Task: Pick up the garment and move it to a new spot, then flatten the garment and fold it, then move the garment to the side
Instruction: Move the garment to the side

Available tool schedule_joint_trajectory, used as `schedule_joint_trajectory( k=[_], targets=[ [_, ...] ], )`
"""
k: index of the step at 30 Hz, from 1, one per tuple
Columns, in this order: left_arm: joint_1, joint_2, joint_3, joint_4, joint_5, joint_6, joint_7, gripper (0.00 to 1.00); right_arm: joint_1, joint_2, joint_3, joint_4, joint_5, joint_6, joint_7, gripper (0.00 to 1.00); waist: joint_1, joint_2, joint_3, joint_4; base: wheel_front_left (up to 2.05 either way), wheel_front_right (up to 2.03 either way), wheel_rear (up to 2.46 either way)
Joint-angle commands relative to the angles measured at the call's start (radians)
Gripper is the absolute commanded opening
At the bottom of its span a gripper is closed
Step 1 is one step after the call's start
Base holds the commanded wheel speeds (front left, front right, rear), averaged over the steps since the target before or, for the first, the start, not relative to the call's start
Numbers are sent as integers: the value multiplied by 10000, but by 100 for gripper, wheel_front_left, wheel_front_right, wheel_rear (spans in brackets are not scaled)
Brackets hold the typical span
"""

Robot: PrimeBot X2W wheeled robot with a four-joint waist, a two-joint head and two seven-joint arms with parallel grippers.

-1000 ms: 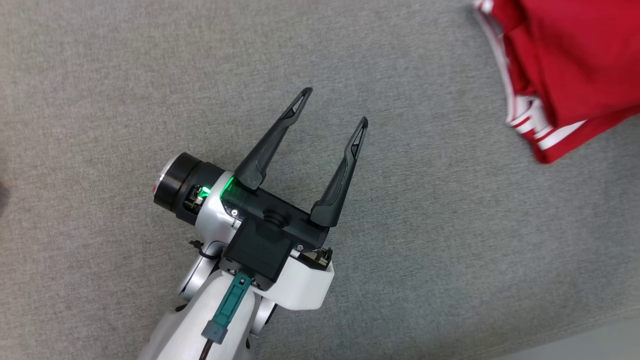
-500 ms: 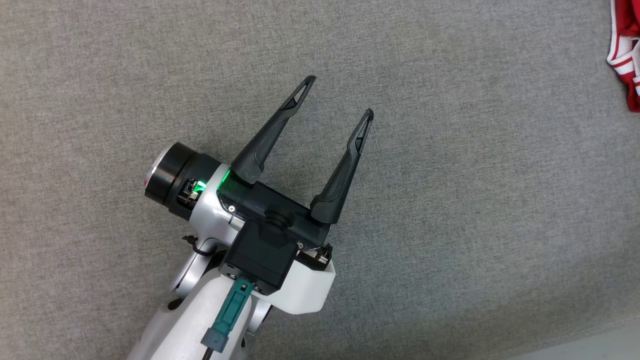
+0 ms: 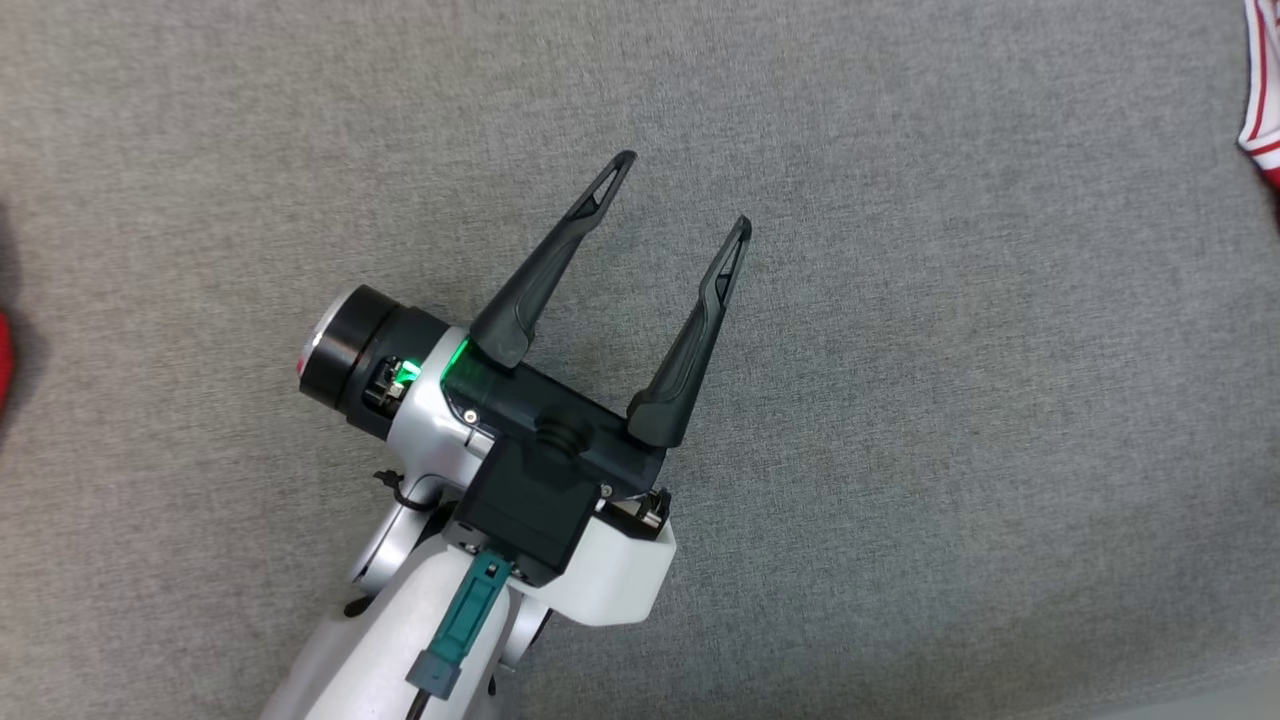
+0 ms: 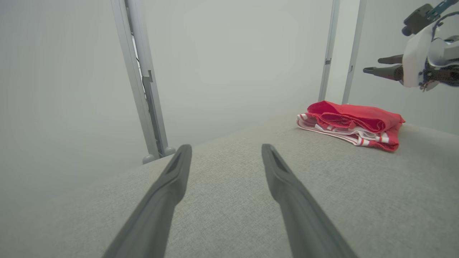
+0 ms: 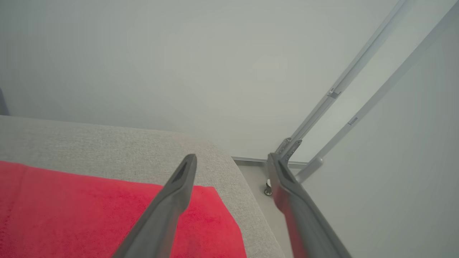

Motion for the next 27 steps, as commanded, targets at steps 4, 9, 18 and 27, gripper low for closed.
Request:
schedule_joint_trajectory(
  k=[4,9,18,27],
  targets=[
    [363,-10,77,171,-317,192,-184,100,528,885,-51,-603,-7,-3,-58,100,0,0,-708,125,0,0,0],
    [962,-37,262,534,-744,491,-206,100,1195,1941,532,-1146,990,-3,-58,100,0,0,-1540,199,0,0,0],
    [2064,-73,700,1331,-1517,948,-551,100,2539,2815,2574,-2248,2152,-5,-58,100,0,0,-2946,539,0,0,0],
    [3064,-64,1301,1918,-2216,1376,-858,100,4030,3360,3837,-3722,2181,-3,-57,100,0,0,-4262,795,0,0,0]
  ],
)
